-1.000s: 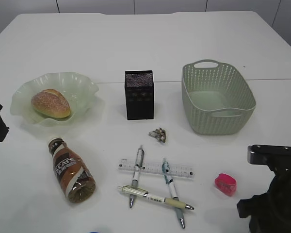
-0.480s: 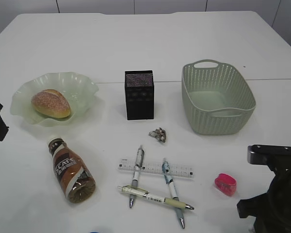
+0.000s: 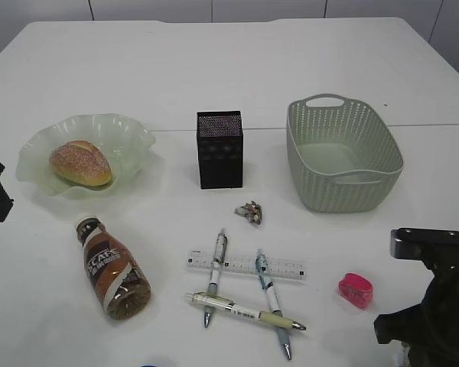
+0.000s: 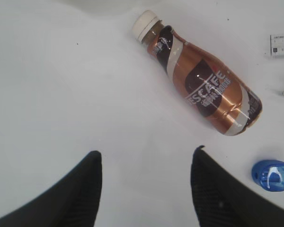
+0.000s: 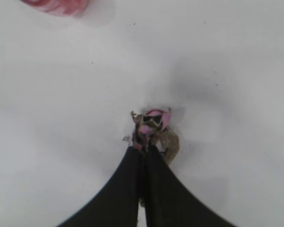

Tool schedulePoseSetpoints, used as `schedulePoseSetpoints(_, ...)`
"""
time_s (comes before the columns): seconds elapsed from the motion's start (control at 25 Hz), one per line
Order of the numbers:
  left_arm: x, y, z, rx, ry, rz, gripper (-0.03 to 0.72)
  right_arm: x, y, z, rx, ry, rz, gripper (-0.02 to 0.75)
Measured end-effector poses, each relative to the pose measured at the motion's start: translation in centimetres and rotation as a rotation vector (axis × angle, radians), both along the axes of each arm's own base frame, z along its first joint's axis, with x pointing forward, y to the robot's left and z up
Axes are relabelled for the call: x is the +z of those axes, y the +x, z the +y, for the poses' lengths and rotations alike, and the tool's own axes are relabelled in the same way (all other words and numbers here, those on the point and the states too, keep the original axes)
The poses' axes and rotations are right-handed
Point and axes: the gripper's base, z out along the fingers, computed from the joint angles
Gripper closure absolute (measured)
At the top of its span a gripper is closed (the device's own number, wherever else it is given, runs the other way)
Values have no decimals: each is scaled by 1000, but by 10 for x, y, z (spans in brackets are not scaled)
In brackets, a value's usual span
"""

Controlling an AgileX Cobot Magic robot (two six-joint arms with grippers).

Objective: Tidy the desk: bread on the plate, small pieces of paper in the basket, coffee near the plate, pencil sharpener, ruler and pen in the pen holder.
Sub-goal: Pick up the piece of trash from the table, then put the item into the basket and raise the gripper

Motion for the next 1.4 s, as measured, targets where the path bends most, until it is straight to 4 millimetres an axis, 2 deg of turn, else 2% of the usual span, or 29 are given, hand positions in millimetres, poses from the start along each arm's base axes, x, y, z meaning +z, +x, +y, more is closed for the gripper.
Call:
schedulePoseSetpoints(0.16, 0, 0, 0, 1, -4, 1, 255, 3, 0, 0, 5, 4, -12, 749)
schedulePoseSetpoints(0.28, 0, 0, 0, 2, -5, 1, 255, 17, 0, 1, 24, 19, -36, 750)
schedulePoseSetpoints(0.44, 0, 0, 0, 2, -6, -1, 255, 52, 7, 5, 58, 50, -104, 750)
schedulePoseSetpoints(0.56, 0, 0, -1, 2, -8, 0, 255, 85, 19, 9, 72, 79, -193, 750)
schedulePoseSetpoints(0.68, 0, 0, -1, 3, -12, -1, 255, 121, 39, 15, 82, 103, -297, 750)
schedulePoseSetpoints(0.84, 1, 1, -2, 6, -20, -14, 259, 148, 68, 16, 60, 119, -382, 750)
schedulePoseSetpoints(0.96, 1, 3, -2, 9, -32, -30, 263, 155, 97, 15, 36, 111, -401, 750)
schedulePoseSetpoints(1.24, 2, 4, -3, 12, -44, -42, 265, 144, 172, 15, -5, 92, -413, 750)
schedulePoseSetpoints(1.4, 2, 4, -3, 12, -42, -43, 265, 129, 212, 18, -13, 83, -426, 749)
